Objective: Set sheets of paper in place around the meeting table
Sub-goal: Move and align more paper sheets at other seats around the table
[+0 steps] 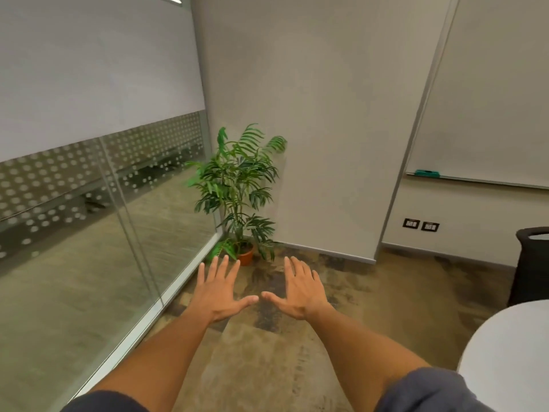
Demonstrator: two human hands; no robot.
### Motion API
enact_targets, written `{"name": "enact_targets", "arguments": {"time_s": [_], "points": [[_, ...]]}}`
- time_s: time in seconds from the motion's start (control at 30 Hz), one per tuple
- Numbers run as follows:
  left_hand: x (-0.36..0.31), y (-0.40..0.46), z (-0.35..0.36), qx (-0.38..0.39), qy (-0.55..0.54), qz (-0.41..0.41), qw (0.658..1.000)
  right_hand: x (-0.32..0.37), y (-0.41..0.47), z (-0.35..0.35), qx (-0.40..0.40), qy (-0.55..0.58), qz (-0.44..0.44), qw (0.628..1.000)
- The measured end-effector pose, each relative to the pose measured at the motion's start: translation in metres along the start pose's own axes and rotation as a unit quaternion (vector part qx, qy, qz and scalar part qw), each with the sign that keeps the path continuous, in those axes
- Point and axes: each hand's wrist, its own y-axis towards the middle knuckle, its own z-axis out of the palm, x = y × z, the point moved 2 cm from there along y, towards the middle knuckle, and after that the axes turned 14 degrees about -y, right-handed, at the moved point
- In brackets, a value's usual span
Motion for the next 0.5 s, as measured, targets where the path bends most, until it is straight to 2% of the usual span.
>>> {"name": "enact_targets", "arguments": {"time_s": [0.33,0.5], "points": [[-0.058,0.236,0.037,0.028,-0.032,0.1,0.994,-0.134,0.15,0.031,0.007,-0.039,0.11,0.993],[-0.087,0.361,0.04,0.039,-0.001,0.17,0.985,-0.199,0.218,0.033,0.02,-0.029,0.183,0.983]]}}
